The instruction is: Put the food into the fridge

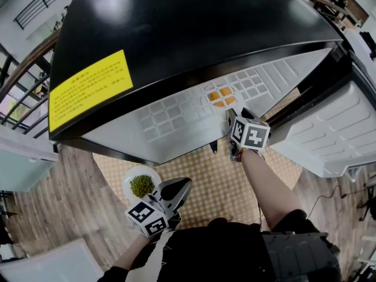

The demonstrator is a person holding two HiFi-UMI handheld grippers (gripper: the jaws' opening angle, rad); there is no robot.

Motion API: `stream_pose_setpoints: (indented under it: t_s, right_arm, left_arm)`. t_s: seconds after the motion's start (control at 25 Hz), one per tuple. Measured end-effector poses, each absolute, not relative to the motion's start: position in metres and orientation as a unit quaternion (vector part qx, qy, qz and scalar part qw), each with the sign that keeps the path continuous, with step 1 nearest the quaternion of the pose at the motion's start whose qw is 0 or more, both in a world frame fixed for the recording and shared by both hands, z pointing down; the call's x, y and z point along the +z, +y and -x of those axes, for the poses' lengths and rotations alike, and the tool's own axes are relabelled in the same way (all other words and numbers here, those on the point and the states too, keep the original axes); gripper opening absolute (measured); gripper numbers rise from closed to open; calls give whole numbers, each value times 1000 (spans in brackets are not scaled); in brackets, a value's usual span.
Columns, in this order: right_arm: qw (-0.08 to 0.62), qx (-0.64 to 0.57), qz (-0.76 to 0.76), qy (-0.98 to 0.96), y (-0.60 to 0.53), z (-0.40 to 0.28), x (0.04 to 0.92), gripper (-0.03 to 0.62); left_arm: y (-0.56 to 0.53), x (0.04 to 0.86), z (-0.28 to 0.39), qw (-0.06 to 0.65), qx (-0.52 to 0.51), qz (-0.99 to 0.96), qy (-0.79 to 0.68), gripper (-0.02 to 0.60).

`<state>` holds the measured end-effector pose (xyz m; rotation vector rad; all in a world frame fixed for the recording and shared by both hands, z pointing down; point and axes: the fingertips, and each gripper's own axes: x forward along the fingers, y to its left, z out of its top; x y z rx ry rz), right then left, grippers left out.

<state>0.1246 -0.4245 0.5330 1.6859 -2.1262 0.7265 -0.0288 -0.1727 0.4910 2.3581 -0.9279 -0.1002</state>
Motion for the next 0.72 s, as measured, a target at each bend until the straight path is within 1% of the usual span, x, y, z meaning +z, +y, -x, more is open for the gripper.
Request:
stream_pose_setpoints:
  t_s: [0.24,0.4,0.72]
  right_arm:
    - [177,244,-595,-745,-426,-123,534,209]
    - [213,201,-595,-748,-426,-122,538,225]
    - [218,194,-595,-749,-426,-121,538,225]
  left_arm:
    - [-173,492,31,305,-42,-883,-356,12]
    - [-173,493,32,305,-42,-882,-357,12]
    - [-173,494,33,303,-44,-884,-354,12]
